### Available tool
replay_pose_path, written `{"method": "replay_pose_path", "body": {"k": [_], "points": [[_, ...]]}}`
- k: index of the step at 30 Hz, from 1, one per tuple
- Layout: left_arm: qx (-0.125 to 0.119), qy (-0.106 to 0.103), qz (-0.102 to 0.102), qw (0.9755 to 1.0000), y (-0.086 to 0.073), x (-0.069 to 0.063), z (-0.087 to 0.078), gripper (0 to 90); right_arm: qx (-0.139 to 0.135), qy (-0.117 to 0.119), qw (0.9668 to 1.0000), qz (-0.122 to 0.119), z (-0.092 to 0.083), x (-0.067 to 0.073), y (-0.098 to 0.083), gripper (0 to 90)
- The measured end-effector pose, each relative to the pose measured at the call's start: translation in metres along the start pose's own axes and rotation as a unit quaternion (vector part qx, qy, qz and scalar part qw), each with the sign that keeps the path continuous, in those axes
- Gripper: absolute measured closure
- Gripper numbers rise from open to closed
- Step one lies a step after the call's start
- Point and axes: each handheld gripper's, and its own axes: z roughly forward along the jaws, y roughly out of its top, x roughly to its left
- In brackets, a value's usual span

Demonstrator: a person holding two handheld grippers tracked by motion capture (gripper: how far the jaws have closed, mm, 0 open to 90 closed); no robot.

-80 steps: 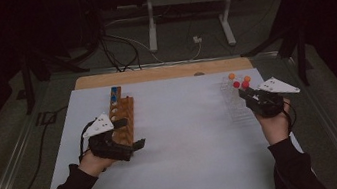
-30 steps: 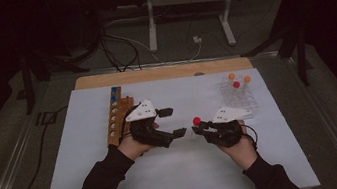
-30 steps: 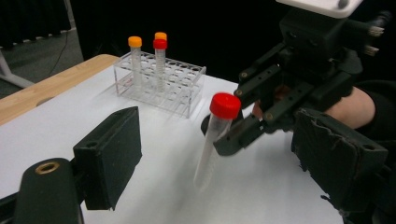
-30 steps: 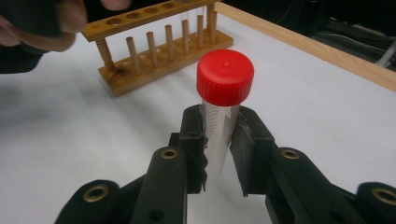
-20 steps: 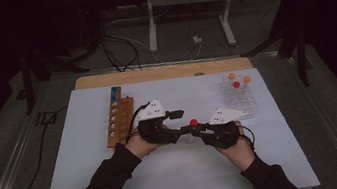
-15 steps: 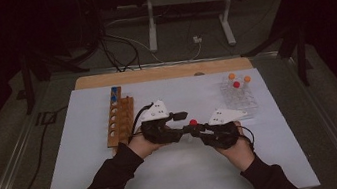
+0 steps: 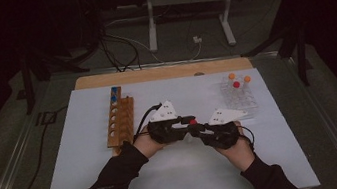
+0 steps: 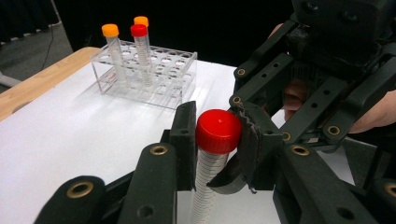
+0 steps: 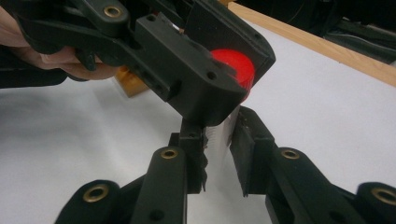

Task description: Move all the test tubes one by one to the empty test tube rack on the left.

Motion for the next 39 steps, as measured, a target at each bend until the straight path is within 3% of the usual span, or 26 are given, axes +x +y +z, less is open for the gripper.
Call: {"method": "replay_pose_path", "body": {"k": [10,20,29,39], "points": [[-0.003,0.02,0.006,0.9998,0.003,0.003,-0.009,71.4,-0.011,0.001,0.9999,0.01,-0.002,-0.003,-0.002,68.0],[-0.012,0.065,0.001,0.9978,0.007,0.022,-0.042,71.4,-0.03,-0.014,0.9994,0.014,-0.012,-0.011,-0.002,51.4],[-0.018,0.123,-0.018,0.992,0.004,0.049,-0.084,71.3,-0.043,-0.023,0.9985,0.024,-0.013,-0.011,0.0,26.3],[-0.02,0.18,-0.036,0.9828,-0.005,0.07,-0.124,71.4,-0.049,-0.028,0.9976,0.04,-0.012,-0.013,0.0,4.4]]}}
